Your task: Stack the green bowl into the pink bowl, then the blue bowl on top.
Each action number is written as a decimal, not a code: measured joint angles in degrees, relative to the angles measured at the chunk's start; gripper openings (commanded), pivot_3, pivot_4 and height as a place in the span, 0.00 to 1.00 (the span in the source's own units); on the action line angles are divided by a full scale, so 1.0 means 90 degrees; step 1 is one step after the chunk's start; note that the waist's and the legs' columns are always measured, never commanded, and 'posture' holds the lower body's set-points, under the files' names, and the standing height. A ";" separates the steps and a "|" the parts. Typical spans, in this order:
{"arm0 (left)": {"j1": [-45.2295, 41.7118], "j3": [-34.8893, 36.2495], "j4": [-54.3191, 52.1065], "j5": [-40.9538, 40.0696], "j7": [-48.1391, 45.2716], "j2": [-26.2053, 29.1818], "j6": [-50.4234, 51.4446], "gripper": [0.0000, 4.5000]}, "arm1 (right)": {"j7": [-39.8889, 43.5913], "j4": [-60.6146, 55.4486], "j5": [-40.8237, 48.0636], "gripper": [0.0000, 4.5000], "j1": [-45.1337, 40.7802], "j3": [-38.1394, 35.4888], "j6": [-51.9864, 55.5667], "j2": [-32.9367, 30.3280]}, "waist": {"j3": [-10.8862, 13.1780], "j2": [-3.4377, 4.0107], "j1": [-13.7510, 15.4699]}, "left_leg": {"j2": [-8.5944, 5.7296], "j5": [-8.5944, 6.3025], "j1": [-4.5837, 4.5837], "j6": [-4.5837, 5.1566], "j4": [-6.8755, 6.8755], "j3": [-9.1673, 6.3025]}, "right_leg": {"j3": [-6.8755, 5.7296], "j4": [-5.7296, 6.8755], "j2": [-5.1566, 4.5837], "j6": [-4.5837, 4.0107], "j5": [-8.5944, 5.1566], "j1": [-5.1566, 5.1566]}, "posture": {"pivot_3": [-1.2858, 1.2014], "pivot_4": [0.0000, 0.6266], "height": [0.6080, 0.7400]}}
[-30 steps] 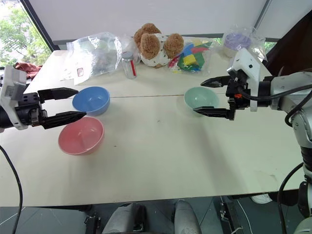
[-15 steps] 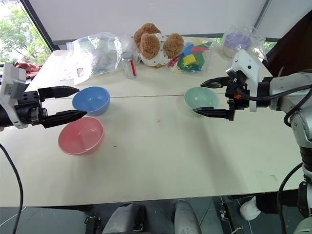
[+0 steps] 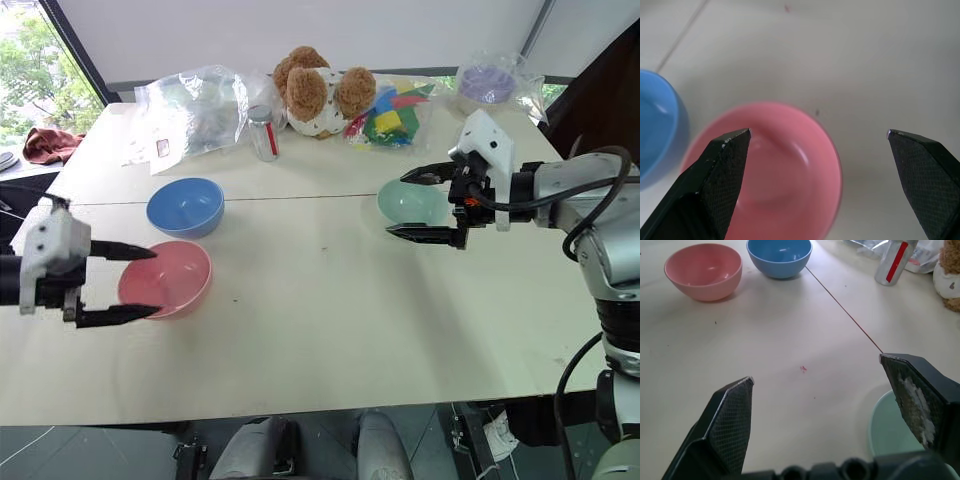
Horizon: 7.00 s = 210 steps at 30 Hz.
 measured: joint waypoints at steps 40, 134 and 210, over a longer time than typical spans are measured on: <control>-0.5217 -0.4985 0.2591 0.2443 -0.1417 -0.3215 -0.2934 0.01 | -0.0160 -0.0265 -0.0004 1.00 0.0086 -0.0109 0.0085 -0.0090 | 0.0000 0.0002 0.0041 | 0.0001 -0.0022 -0.0005 0.0047 0.0054 0.0015 | -0.0003 0.0019 0.0050 0.0006 0.0003 0.0014 | 0.52 0.24 1.00; -0.3460 -0.1880 0.3876 0.1898 0.1160 -0.0948 -0.1997 1.00 | 0.0854 0.0439 -0.0388 0.99 -0.1741 -0.0166 0.1234 0.1750 | -0.0003 -0.0005 0.0034 | -0.0004 0.0005 -0.0007 -0.0009 0.0029 -0.0006 | -0.0027 0.0021 0.0006 0.0004 0.0003 0.0002 | 0.52 0.24 1.00; -0.5211 -0.3060 0.2876 -0.0618 -0.0716 -0.1599 0.0472 0.98 | -0.0988 -0.1283 0.1428 1.00 0.1772 -0.1566 0.1415 -0.0820 | -0.0001 -0.0013 0.0017 | 0.0010 -0.0013 -0.0010 0.0032 0.0063 0.0004 | -0.0021 0.0026 0.0027 0.0011 0.0005 0.0012 | 0.52 0.24 1.00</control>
